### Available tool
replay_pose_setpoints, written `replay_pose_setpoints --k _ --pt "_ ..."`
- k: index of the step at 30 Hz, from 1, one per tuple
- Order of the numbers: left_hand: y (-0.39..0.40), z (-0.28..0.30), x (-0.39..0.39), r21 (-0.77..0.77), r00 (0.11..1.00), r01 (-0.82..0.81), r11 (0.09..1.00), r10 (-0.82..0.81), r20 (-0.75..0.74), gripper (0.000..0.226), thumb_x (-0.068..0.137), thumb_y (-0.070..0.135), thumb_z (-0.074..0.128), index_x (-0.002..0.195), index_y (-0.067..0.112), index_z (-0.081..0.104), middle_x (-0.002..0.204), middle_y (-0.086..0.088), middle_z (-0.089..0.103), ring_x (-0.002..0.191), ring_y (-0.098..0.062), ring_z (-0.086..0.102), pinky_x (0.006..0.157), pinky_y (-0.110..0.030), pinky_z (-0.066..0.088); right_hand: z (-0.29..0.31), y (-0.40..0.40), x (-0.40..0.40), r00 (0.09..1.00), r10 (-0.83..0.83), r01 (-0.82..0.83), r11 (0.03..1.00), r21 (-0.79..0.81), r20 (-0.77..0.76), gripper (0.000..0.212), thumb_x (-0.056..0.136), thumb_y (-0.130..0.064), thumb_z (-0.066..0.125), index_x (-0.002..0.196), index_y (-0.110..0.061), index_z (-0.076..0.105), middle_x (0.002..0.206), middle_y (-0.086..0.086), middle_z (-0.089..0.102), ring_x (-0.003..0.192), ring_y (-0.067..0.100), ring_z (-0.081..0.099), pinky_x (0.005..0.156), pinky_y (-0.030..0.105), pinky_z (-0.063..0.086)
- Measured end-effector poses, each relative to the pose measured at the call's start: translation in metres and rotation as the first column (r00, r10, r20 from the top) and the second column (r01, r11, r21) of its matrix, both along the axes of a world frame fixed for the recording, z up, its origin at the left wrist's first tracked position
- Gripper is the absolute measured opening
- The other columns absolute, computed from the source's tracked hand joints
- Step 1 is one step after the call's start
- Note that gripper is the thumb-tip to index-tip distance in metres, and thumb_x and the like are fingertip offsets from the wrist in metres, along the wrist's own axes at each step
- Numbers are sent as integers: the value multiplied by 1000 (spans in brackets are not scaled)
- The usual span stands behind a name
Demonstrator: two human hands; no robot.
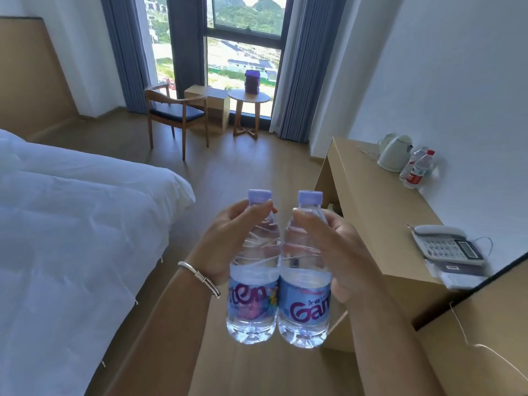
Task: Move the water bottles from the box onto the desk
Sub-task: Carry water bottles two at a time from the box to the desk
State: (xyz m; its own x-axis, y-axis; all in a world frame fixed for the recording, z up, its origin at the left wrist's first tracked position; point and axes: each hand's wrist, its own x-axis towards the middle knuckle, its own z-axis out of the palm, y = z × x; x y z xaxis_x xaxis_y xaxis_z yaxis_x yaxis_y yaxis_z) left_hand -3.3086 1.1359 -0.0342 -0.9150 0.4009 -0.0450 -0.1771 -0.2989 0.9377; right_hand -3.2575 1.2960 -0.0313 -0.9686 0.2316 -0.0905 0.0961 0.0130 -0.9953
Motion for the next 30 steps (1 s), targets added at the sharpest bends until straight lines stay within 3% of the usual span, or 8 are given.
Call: replay_pose_setpoints --k 3,6,16,23,30 --pt "-6 1 -50 5 1000 8 1000 -8 29 30 77 31 66 95 6 68 76 -9 68 66 -18 68 58 -29 58 2 -8 -49 1000 2 -2 1000 13 5 45 82 -48 74 109 -14 66 98 8 76 93 30 73 90 54 56" --pt "-14 -1 -91 -28 1000 -21 999 22 18 17 89 24 62 91 8 68 73 -8 69 64 -16 67 57 -27 58 0 -17 -92 1000 12 -13 999 40 18 54 72 -56 73 107 -16 67 98 6 76 93 29 73 91 55 56" --pt "-24 -18 -210 -62 988 -139 988 143 57 15 91 25 63 89 11 70 78 -10 68 67 -18 68 57 -28 56 -14 -24 -225 993 101 -99 994 -40 59 33 87 -36 71 105 -9 67 92 8 75 88 30 73 90 53 57" --pt "12 -16 -322 -106 988 -156 982 157 5 17 92 25 60 90 10 67 74 -7 68 65 -16 68 55 -25 55 -22 16 -348 986 169 -167 977 -135 1 29 86 -31 74 98 -7 66 88 13 72 85 35 70 85 51 57" --pt "75 -5 -445 -143 987 -157 977 150 -63 24 80 37 70 86 14 70 78 -8 67 72 -21 67 61 -30 57 -14 78 -469 988 150 -154 970 -187 -36 41 83 -32 75 108 -2 65 99 19 73 91 42 71 85 53 58"
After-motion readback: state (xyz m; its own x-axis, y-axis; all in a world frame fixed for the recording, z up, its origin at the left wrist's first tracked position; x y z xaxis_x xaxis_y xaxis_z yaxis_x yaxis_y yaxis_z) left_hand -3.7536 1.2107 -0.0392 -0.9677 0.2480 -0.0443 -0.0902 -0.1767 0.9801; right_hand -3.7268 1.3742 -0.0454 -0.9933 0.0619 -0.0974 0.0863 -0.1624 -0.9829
